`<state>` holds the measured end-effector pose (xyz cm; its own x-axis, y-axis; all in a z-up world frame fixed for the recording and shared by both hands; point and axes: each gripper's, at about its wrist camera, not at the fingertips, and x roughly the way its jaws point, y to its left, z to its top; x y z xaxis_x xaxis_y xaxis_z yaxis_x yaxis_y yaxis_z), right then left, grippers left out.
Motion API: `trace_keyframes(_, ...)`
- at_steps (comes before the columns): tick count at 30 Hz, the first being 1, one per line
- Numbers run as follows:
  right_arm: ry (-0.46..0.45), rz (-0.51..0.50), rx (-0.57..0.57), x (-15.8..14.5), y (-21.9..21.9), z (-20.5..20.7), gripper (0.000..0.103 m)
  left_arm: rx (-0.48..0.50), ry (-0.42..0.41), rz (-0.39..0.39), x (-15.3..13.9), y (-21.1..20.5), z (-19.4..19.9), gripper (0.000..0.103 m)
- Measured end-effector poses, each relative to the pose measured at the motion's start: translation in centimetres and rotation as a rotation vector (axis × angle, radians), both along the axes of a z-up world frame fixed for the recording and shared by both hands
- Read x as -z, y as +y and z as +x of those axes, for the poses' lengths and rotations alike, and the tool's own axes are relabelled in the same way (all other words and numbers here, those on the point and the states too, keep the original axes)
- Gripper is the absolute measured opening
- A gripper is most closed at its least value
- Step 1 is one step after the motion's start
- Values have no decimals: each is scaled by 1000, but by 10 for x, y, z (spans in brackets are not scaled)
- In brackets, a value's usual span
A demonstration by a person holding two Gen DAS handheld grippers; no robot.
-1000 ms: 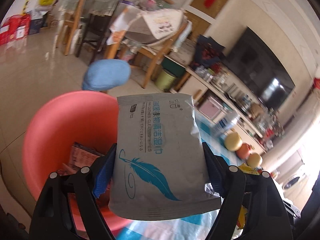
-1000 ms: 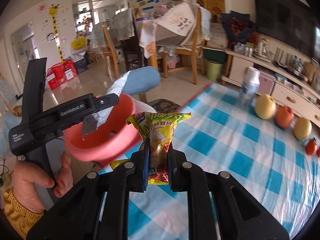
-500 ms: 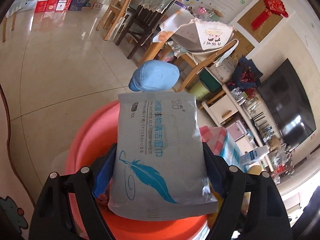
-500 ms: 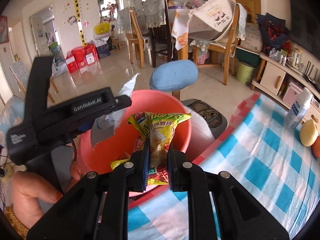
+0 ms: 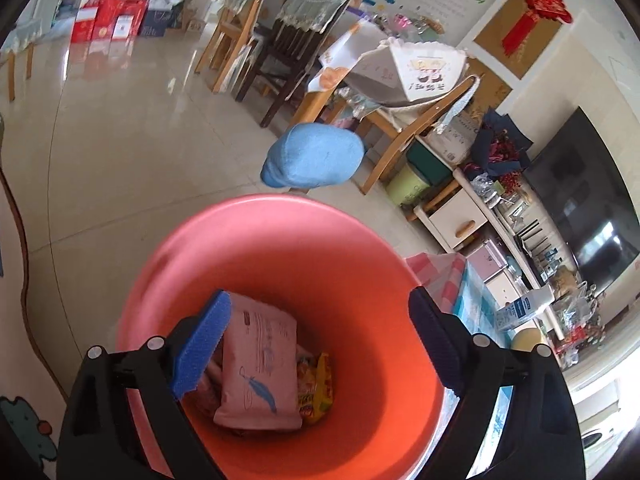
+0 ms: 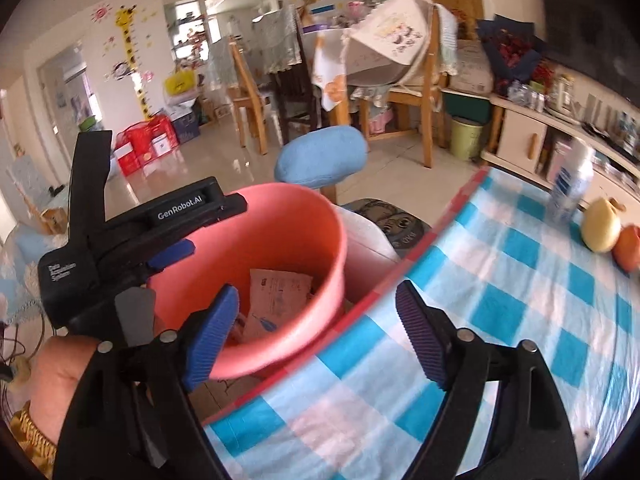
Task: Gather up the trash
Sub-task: 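Withdraw both tools from the bucket back over the table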
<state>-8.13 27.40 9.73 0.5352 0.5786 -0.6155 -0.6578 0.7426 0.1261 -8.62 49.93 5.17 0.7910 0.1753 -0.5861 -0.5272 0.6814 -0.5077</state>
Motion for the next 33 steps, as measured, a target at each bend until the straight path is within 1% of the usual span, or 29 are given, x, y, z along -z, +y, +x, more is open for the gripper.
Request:
trace_keyframes(2, -3, 5, 21, 0, -10, -5, 84, -3, -43, 28, -3, -6, -1, 89)
trace_keyframes(4, -2, -2, 37, 2, -18, -10, 87, -2, -71, 42, -6, -12, -2, 89)
trace_keyframes(6, 1, -5, 50, 4, -27, -14, 87, 10, -96, 49, -7, -17, -3, 89)
trace_keyframes(13, 6, 4, 79, 8, -54, -27, 88, 47, -150, 118, -14, -37, 2, 92)
trace_keyframes(19, -6, 12, 108, 11, -80, -39, 88, 144, -134, 134, -11, -59, 9, 92)
trace_keyframes(22, -4, 12, 123, 13, -92, -44, 89, 185, -110, 178, -13, -74, 12, 92)
trace_keyframes(25, -8, 23, 141, 12, -105, -49, 94, 231, -72, 221, -15, -86, 16, 92)
trace_keyframes(28, -5, 20, 156, 13, -115, -51, 95, 270, -41, 240, -16, -96, 18, 92)
trace_keyframes(33, 0, 24, 170, 12, -130, -55, 95, 329, -51, 281, -21, -113, 16, 92)
